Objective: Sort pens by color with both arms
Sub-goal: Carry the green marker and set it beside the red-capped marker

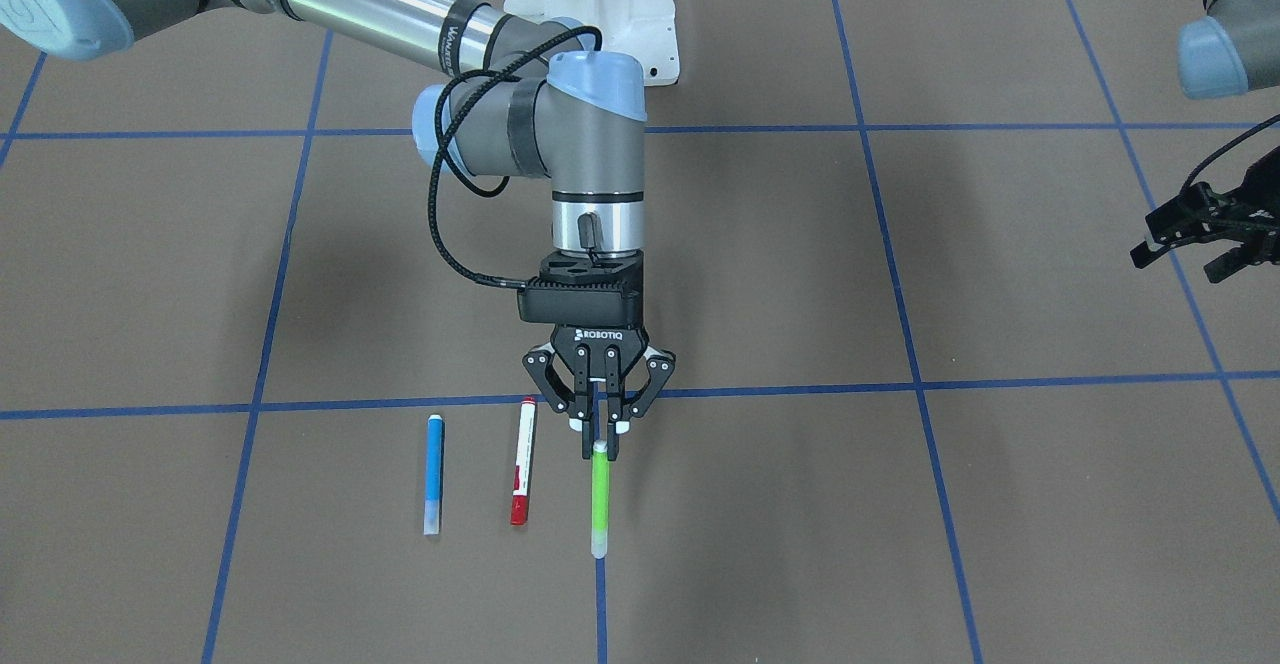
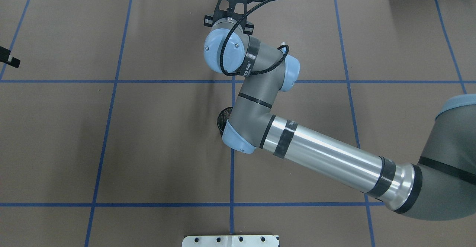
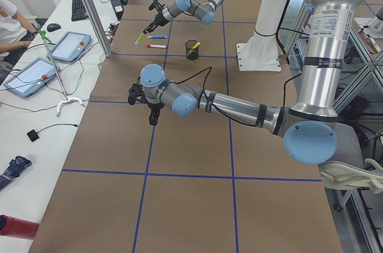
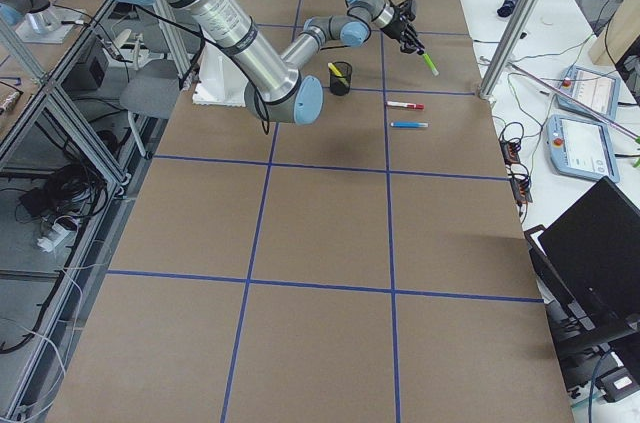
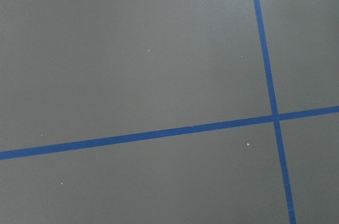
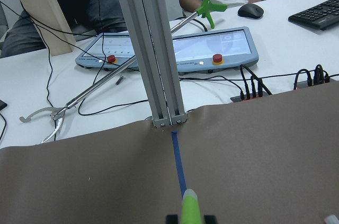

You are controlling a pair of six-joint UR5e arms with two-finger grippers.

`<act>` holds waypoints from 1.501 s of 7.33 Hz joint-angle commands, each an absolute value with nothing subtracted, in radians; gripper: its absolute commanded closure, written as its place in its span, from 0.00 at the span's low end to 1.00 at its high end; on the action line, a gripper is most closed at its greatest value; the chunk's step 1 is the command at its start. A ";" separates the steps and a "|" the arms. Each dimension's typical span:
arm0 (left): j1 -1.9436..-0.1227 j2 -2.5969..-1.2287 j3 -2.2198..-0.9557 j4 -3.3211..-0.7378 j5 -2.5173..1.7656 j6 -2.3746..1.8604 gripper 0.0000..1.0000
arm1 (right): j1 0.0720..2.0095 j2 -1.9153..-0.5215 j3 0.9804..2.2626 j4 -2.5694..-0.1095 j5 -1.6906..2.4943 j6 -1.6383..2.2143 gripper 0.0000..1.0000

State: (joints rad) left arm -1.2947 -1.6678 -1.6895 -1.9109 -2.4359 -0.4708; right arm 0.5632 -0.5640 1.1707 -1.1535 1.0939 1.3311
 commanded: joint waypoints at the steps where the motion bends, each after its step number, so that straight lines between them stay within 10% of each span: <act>1: -1.293 -1.669 -1.689 -1.911 -2.436 -0.469 0.01 | 0.531 -0.554 1.100 -1.118 1.071 1.324 1.00; 6: -1.292 -1.672 -1.687 -1.908 -2.434 -0.471 0.01 | 0.500 -0.588 1.107 -1.115 1.029 1.293 1.00; 8: -1.293 -1.672 -1.687 -1.908 -2.434 -0.472 0.01 | 0.499 -0.603 1.133 -1.112 1.031 1.293 0.52; 10: -1.292 -1.674 -1.686 -1.908 -2.434 -0.474 0.01 | 0.499 -0.658 1.212 -1.112 1.034 1.295 0.32; 11: -1.292 -1.675 -1.686 -1.908 -2.434 -0.474 0.01 | 0.496 -0.657 1.219 -1.111 1.031 1.301 0.01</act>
State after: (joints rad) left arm -1.2923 -1.6736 -1.6864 -1.9083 -2.4344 -0.4734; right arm 0.4974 -0.6481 1.1991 -1.1119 1.0327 1.2957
